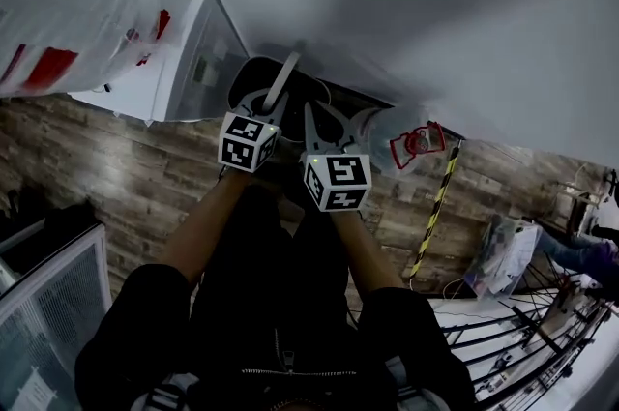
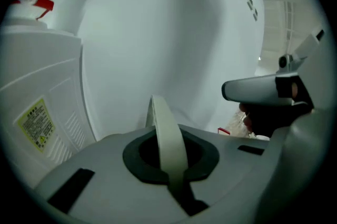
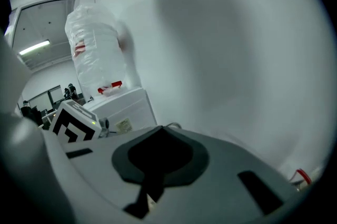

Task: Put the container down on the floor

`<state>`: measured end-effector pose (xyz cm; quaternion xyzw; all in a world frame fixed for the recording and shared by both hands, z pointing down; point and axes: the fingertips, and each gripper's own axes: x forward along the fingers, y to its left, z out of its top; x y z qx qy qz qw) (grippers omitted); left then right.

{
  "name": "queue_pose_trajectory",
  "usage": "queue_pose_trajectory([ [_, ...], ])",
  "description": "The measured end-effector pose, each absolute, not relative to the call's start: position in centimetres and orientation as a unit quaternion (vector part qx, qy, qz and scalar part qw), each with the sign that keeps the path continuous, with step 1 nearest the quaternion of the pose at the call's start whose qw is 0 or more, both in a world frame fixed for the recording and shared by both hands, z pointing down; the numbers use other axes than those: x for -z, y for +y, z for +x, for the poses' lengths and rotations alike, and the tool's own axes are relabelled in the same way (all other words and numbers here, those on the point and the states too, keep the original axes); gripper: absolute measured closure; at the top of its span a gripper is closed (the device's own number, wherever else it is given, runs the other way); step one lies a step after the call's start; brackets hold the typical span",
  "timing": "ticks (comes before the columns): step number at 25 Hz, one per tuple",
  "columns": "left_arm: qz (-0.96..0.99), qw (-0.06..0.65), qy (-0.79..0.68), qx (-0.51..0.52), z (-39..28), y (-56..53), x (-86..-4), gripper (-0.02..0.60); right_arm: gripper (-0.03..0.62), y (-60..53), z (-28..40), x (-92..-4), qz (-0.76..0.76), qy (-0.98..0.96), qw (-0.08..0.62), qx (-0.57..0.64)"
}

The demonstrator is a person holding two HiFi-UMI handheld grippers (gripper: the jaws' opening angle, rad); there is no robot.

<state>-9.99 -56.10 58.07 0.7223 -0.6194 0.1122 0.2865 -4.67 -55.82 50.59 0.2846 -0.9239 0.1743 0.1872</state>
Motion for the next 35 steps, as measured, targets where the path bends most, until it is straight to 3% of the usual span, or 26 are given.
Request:
queue_pose_trajectory([
  [12,0.682,0.29,-0.664,-0.098,-16.4,-59.5,-70.9,0.568,0.583,-61.9,-9.8,-62.6,0.262,-0.934,0.17,-0.176],
  [21,0.691,0.273,-0.664,-0.078,-17.1,-61.2,-80.1,0.569,0.583,-64.7,-11.8,-72.4,0.264,-0.941,0.156,-0.146],
  [29,0.697,0.228,-0.678,-0.045,-18.1,-61.1,-85.4,0.569,0.583,-65.1,-12.8,-77.9,0.257,-0.944,0.143,-0.15],
  [35,0.706,0.205,-0.676,-0.038,-18.7,-61.5,-88.5,0.569,0.583,-65.0,-14.4,-77.1,0.224,-0.949,0.122,-0.185],
])
